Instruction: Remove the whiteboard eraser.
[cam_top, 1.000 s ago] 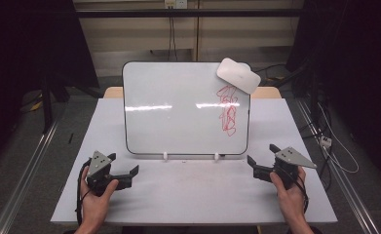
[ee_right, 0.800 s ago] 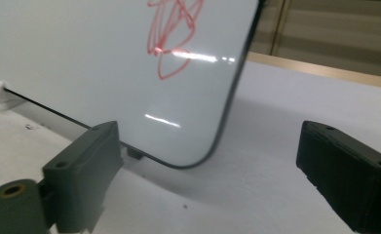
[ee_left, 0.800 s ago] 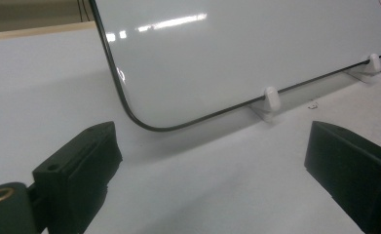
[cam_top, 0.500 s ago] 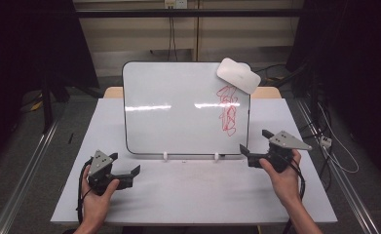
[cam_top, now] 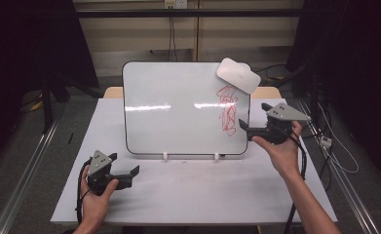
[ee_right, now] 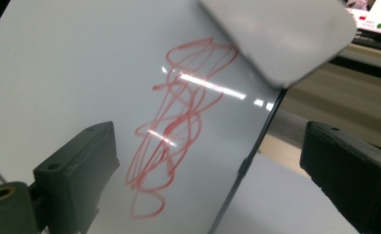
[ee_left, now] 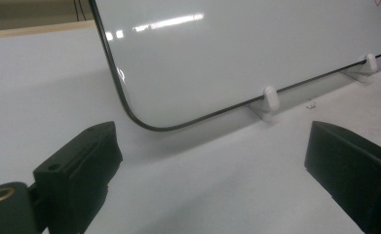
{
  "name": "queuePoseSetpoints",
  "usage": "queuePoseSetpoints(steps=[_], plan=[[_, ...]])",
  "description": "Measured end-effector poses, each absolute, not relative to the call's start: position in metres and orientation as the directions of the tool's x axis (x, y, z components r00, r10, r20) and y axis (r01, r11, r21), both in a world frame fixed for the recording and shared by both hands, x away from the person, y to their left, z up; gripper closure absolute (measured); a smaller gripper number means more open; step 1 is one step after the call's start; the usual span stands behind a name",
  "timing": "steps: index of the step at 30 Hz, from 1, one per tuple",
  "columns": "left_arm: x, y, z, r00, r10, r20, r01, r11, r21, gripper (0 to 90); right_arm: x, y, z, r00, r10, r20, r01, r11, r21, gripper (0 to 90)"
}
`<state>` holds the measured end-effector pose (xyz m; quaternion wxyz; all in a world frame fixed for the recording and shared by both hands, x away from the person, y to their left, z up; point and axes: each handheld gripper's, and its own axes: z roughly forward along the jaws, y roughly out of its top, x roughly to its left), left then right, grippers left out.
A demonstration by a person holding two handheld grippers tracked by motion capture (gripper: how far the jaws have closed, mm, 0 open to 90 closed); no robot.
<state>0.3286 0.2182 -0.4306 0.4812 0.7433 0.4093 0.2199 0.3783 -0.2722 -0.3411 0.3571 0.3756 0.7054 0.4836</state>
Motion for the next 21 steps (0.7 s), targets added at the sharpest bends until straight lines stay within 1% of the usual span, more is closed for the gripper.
queuePoseSetpoints(steps=[4,5,8,9,13,15,16,21], plan=[[0.328,0.218,-0.431,0.573,0.817,-0.066,0.398,-0.207,0.894,5.7,0.389,-0.272,-0.33,-0.457,0.873,-0.173,0.177,0.279,0.944,8.6],[0.328,0.218,-0.431,0.573,0.817,-0.066,0.398,-0.207,0.894,5.7,0.398,-0.271,-0.321,-0.447,0.872,-0.199,0.168,0.3,0.939,9.2],[0.328,0.219,-0.43,0.576,0.816,-0.058,0.395,-0.216,0.893,5.7,0.408,-0.268,-0.311,-0.445,0.864,-0.236,0.156,0.335,0.929,12.0],[0.329,0.218,-0.43,0.57,0.818,-0.069,0.396,-0.201,0.896,5.7,0.411,-0.267,-0.307,-0.445,0.862,-0.244,0.157,0.344,0.926,12.2],[0.329,0.218,-0.431,0.573,0.817,-0.066,0.399,-0.207,0.894,5.7,0.424,-0.261,-0.295,-0.436,0.848,-0.301,0.153,0.4,0.904,13.4],[0.329,0.218,-0.431,0.575,0.816,-0.068,0.398,-0.206,0.894,5.7,0.426,-0.26,-0.292,-0.434,0.847,-0.306,0.153,0.404,0.902,13.5],[0.329,0.218,-0.431,0.575,0.816,-0.067,0.397,-0.206,0.894,5.7,0.432,-0.258,-0.285,-0.426,0.842,-0.33,0.155,0.427,0.891,13.9],[0.329,0.218,-0.431,0.574,0.816,-0.068,0.397,-0.205,0.895,5.7,0.442,-0.254,-0.278,-0.431,0.823,-0.371,0.159,0.474,0.866,14.8]])
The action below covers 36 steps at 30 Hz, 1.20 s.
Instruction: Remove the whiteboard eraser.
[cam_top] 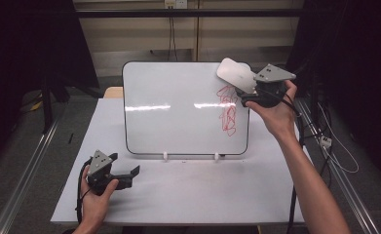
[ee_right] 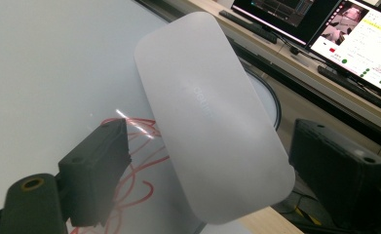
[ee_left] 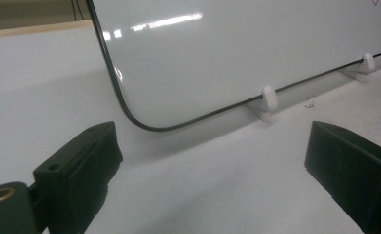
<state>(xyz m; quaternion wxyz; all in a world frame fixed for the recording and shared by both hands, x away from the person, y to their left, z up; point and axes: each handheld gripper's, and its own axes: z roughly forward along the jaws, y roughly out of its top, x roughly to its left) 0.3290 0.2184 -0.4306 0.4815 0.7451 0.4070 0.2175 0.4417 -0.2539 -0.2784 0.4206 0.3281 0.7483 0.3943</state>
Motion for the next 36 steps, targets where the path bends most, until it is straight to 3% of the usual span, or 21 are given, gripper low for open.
queuePoseSetpoints(steps=[12,26,30,36], plan=[[0.329,0.218,-0.431,0.575,0.815,-0.07,0.402,-0.206,0.892,5.7,0.463,-0.24,-0.274,-0.45,0.759,-0.471,0.156,0.586,0.795,21.0],[0.329,0.219,-0.431,0.575,0.815,-0.072,0.404,-0.206,0.892,5.7,0.478,-0.225,-0.276,-0.468,0.677,-0.568,0.148,0.694,0.705,20.9],[0.329,0.219,-0.431,0.573,0.816,-0.074,0.403,-0.202,0.893,5.7,0.482,-0.223,-0.276,-0.454,0.654,-0.605,0.149,0.725,0.672,27.6],[0.329,0.219,-0.432,0.571,0.818,-0.076,0.404,-0.199,0.893,5.7,0.483,-0.222,-0.275,-0.461,0.637,-0.618,0.156,0.744,0.65,29.0]])
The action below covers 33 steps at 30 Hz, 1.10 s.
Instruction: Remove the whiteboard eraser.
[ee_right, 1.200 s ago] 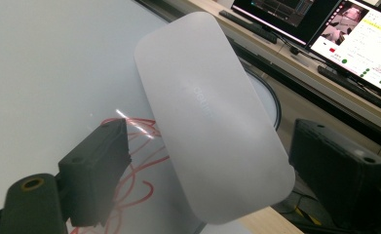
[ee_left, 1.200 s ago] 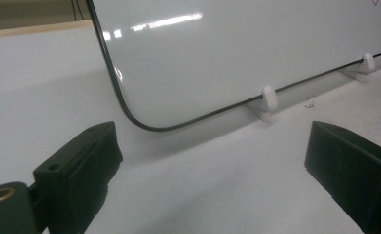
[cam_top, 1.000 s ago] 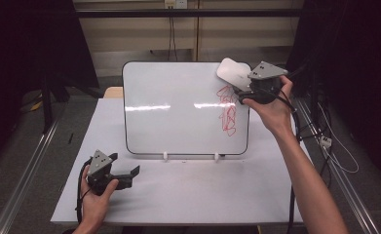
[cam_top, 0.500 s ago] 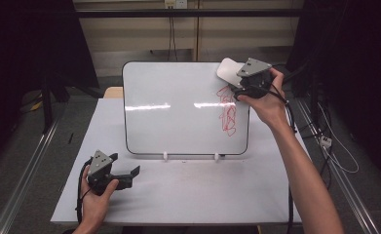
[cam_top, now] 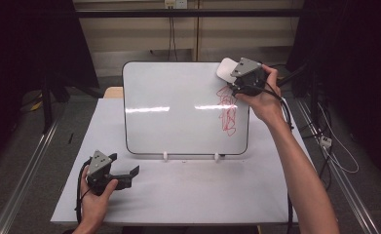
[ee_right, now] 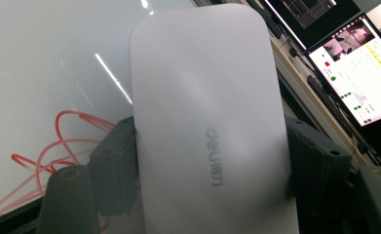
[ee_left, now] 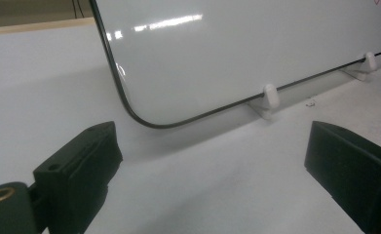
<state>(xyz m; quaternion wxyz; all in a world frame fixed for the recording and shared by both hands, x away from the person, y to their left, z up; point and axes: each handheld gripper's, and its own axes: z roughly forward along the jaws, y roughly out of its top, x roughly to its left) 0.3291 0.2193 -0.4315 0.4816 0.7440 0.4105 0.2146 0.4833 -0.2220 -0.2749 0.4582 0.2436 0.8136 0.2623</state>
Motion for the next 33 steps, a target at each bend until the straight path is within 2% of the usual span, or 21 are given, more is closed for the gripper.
queuePoseSetpoints(steps=[13,18,23,24,26,33], plan=[[0.329,0.22,-0.431,0.568,0.819,-0.075,0.404,-0.199,0.893,5.7,0.485,-0.224,-0.268,-0.507,0.648,-0.569,0.192,0.728,0.658,30.1],[0.329,0.22,-0.431,0.569,0.819,-0.072,0.403,-0.201,0.893,5.7,0.486,-0.231,-0.264,-0.532,0.683,-0.501,0.209,0.679,0.704,30.5],[0.329,0.219,-0.432,0.568,0.82,-0.074,0.404,-0.2,0.893,5.7,0.484,-0.233,-0.263,-0.544,0.689,-0.479,0.215,0.666,0.714,30.7],[0.329,0.219,-0.432,0.568,0.82,-0.073,0.404,-0.2,0.892,5.7,0.484,-0.236,-0.263,-0.559,0.71,-0.429,0.225,0.628,0.745,30.7],[0.329,0.22,-0.432,0.566,0.822,-0.072,0.406,-0.201,0.891,5.7,0.483,-0.238,-0.263,-0.559,0.719,-0.413,0.229,0.612,0.757,30.8],[0.328,0.22,-0.432,0.569,0.819,-0.067,0.404,-0.207,0.891,5.7,0.473,-0.243,-0.261,-0.543,0.729,-0.417,0.211,0.599,0.773,30.9]])
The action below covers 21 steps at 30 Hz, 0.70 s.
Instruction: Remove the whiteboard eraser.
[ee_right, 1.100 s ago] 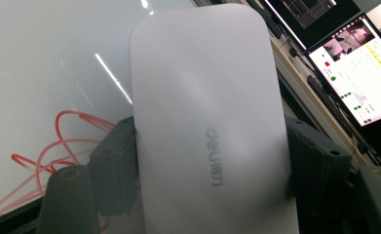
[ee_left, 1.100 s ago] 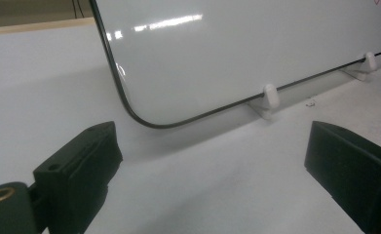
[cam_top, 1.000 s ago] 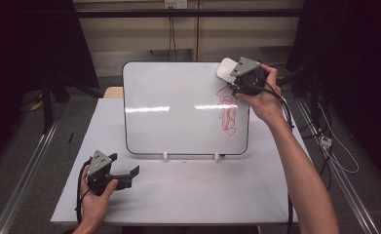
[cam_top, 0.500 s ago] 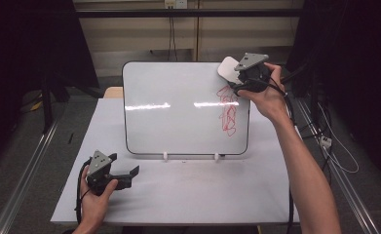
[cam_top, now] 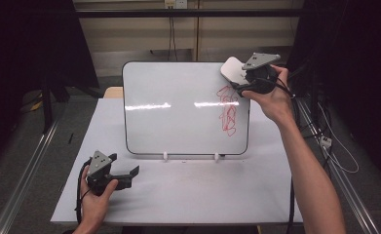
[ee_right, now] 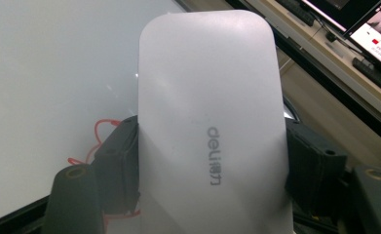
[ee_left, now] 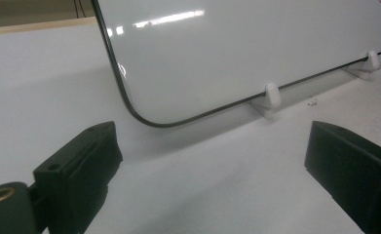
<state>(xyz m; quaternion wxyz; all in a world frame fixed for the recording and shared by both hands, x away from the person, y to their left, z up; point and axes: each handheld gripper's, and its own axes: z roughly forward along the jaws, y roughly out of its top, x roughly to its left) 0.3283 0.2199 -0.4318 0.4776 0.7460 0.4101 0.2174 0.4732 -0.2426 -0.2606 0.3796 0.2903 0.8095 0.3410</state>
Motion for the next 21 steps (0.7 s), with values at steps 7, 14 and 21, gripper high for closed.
queuePoseSetpoints(steps=[7,14,21], plan=[[0.328,0.223,-0.433,0.56,0.825,-0.074,0.411,-0.2,0.889,5.7,0.463,-0.249,-0.264,-0.529,0.755,-0.387,0.204,0.556,0.806,31.0],[0.329,0.226,-0.433,0.559,0.825,-0.082,0.412,-0.19,0.891,5.7,0.457,-0.251,-0.268,-0.509,0.775,-0.375,0.191,0.526,0.828,31.0],[0.329,0.224,-0.432,0.561,0.824,-0.081,0.408,-0.19,0.893,5.7,0.447,-0.248,-0.275,-0.509,0.781,-0.363,0.186,0.511,0.839,31.1]])
